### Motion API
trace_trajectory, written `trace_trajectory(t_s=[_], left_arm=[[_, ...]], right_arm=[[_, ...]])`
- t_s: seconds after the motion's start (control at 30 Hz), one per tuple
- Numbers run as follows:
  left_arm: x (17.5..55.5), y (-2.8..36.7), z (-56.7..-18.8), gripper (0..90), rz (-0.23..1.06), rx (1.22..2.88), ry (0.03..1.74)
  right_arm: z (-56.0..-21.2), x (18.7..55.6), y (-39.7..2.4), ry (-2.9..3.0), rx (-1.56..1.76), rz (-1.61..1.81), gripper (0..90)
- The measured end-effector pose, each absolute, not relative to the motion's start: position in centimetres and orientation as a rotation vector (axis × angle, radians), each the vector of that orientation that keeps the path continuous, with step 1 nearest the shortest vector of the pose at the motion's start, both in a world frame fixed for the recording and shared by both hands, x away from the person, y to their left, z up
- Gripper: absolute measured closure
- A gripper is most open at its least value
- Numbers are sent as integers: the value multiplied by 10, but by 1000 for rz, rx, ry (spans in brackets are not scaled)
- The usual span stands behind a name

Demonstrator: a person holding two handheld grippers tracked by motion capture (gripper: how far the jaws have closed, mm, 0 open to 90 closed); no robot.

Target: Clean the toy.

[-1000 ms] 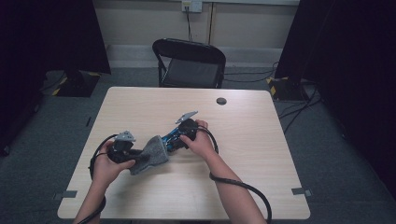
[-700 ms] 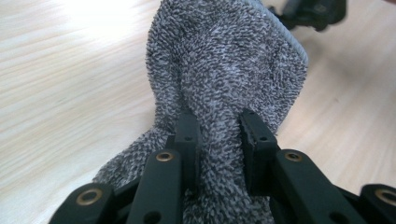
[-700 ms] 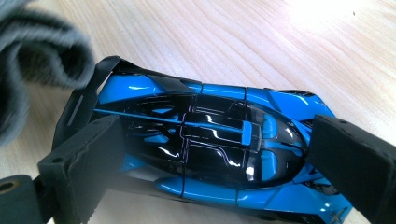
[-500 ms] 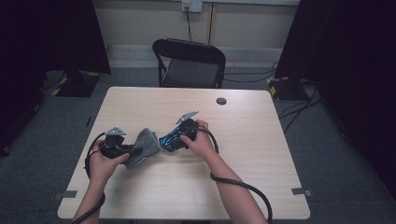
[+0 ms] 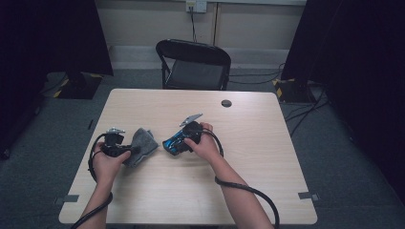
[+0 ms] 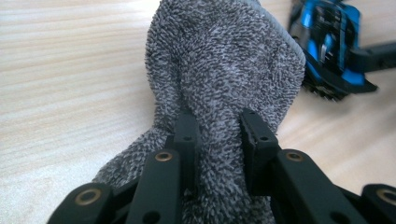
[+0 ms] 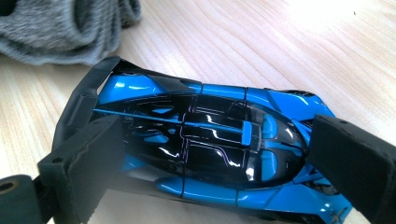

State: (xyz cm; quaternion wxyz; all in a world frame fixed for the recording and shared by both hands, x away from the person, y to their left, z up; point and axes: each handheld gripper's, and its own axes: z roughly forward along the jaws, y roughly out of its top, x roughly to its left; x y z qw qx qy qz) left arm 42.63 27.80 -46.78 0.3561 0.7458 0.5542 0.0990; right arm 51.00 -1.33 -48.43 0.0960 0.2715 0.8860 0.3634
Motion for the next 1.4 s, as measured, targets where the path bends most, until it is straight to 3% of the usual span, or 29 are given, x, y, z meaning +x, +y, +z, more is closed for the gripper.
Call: trace_trajectory(t_s=[0.2, 0.37, 0.77, 1.4], left_arm=[[435, 264, -474, 702, 270, 1969, 1467], [440, 239, -476, 699, 270, 2077, 1391], [432, 220, -473, 716, 219, 2177, 1298], [408, 202, -472, 724, 122, 2195, 1224]], right_arm=[[-484, 510, -13, 2627, 805, 1068, 35], [-484, 509, -12, 2626, 806, 1066, 35], [-484, 509, -13, 2620, 807, 1070, 35], [-484, 510, -14, 2624, 803, 1076, 34]])
